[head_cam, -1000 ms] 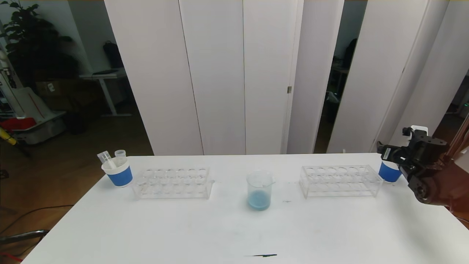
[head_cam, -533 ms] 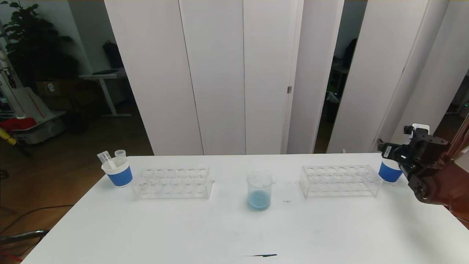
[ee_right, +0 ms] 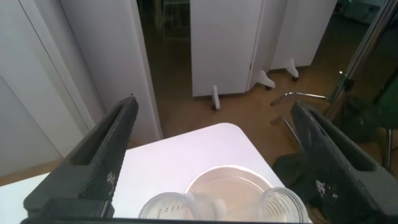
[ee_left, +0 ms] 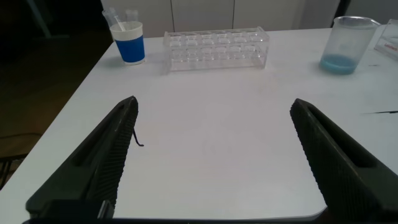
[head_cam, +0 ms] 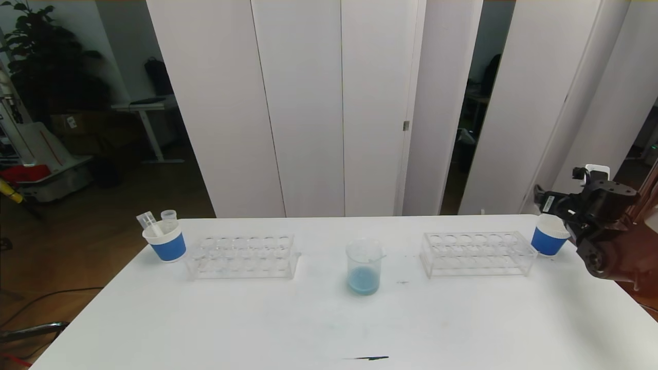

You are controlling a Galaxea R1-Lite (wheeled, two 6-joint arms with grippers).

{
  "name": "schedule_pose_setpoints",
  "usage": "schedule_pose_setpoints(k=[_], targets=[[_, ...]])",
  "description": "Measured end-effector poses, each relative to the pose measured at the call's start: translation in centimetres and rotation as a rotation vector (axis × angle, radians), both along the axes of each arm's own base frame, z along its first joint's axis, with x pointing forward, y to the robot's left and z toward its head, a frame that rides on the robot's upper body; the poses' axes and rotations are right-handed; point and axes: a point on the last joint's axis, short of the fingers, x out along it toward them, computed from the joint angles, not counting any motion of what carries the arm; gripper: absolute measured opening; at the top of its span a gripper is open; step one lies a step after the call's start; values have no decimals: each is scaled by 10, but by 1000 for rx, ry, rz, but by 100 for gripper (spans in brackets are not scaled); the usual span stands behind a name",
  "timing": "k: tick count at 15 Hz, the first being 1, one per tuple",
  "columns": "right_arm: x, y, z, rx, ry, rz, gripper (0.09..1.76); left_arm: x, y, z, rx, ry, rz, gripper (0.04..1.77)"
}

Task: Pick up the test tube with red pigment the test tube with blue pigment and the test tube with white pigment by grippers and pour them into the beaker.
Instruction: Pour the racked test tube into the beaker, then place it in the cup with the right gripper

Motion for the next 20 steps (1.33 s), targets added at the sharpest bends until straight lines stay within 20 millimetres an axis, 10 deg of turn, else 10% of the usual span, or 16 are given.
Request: schedule_pose_setpoints(k=[20], targets=[[-6, 0, -5, -38, 1, 37, 175, 0, 0, 0, 0, 0, 0, 175]])
